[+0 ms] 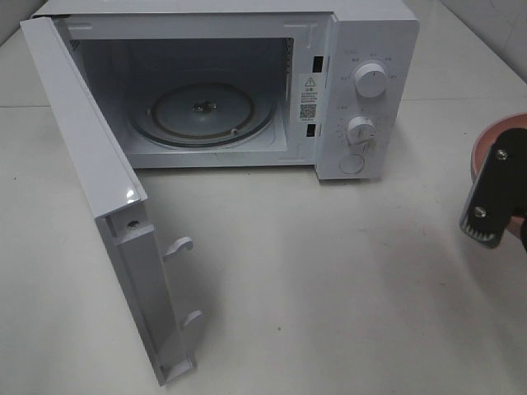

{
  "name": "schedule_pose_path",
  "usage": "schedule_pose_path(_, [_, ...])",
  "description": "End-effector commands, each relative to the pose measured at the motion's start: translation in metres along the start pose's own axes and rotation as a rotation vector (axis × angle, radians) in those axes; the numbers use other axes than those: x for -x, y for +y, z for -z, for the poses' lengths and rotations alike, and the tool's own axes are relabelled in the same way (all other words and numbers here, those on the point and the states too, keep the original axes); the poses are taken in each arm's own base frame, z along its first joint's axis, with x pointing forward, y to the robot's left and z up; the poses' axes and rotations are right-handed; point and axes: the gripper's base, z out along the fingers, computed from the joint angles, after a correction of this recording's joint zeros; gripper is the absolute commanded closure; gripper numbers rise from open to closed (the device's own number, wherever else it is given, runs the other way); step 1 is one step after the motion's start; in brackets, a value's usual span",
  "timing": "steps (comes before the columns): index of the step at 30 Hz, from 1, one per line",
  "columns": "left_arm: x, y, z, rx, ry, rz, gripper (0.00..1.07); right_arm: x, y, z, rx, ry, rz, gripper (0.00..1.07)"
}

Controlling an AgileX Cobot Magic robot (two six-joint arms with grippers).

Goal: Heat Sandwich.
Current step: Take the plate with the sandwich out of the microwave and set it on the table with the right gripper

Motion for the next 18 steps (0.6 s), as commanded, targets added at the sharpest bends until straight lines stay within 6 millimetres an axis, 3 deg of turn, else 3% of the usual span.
schedule_pose_path(1, [-0.001,0.0,0.002,0.0,-0.018,0.004,0.09,0.013,-0.008,-0.002,-0.048,0.013,-0.076,1.07])
schedule_pose_path(18, [-0.001,0.0,0.002,0.0,-0.018,0.004,0.09,0.071,-0.016,-0.024,-0.032,0.089,-0.24,1.07])
